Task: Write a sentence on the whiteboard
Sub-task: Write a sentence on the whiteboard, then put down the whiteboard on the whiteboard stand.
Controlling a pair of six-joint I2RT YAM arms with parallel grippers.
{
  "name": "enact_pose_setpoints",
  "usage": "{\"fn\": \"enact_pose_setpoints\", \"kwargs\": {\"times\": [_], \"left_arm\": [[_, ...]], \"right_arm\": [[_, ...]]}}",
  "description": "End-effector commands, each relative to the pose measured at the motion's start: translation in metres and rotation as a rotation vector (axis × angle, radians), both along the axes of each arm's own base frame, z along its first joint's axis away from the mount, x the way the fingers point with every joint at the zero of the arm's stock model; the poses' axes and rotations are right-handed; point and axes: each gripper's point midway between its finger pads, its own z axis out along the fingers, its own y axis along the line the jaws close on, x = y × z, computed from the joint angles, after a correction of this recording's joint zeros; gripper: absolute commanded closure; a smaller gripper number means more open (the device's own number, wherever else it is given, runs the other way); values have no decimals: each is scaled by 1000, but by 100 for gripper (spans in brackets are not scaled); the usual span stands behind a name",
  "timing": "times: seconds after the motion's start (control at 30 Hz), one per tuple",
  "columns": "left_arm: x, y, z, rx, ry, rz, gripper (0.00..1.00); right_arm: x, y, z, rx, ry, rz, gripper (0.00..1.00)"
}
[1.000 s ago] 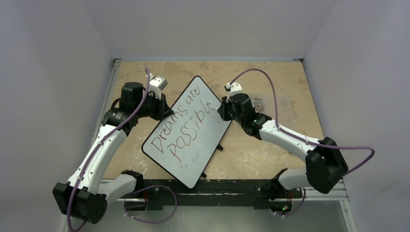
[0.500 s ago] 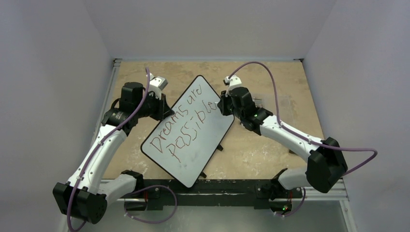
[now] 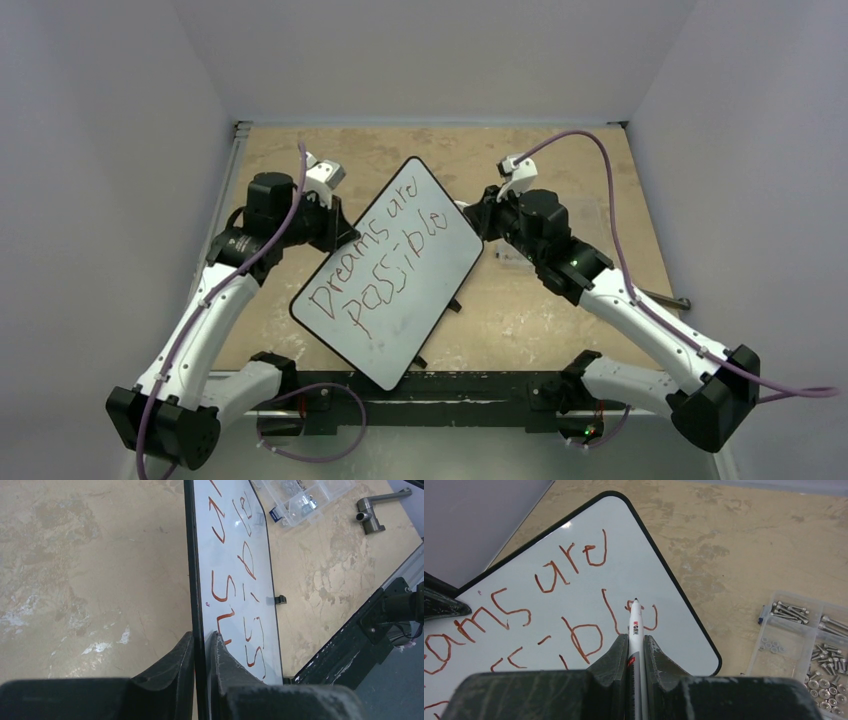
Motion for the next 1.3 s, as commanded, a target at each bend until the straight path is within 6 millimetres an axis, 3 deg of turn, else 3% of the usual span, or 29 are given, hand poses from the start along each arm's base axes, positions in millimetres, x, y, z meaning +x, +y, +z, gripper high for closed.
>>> {"fn": "enact_pose_setpoints", "kwargs": {"times": [0.0,0.33,0.63,0.87,1.27], "left_arm": [[3,0,19,13,-123,-33,100],[0,-2,11,6,-93,-47,100],[-10,1,-14,31,-22,-52,99],[-12,12,-24,78,-29,-16,95],[-11,20,-34,117,-6,26,85]], "right_arm": [[-12,-4,-3,40,27,4,100],[-28,-16,-3,106,43,-24,100],[-47,-9,-19,109,56,80,100],[-54,-9,-33,100,73,104,100],[-56,-3,-39,110,76,137,100]]}}
